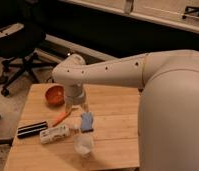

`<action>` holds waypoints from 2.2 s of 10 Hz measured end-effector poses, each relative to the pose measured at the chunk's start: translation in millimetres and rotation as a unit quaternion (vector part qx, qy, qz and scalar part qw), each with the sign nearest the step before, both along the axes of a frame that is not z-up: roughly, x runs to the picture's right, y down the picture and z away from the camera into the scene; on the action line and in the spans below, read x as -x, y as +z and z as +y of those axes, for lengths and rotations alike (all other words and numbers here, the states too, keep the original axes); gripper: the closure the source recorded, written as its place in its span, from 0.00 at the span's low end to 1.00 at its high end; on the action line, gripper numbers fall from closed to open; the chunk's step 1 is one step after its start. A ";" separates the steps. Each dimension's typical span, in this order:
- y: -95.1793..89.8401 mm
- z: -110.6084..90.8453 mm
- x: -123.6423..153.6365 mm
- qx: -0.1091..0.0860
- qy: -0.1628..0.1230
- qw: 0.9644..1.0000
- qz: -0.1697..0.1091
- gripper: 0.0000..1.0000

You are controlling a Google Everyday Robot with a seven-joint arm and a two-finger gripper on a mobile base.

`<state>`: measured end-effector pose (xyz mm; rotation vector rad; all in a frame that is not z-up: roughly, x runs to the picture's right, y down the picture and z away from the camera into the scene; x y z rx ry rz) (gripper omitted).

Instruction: Place the eraser on the white sponge

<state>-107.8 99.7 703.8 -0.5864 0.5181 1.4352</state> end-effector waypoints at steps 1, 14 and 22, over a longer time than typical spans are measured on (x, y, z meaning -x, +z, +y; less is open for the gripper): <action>0.0 0.2 0.0 0.000 0.000 1.000 0.000 0.35; 0.0 0.2 -0.1 0.000 0.000 1.000 0.000 0.35; 1.8 -16.2 3.2 -0.042 -0.036 0.998 0.003 0.35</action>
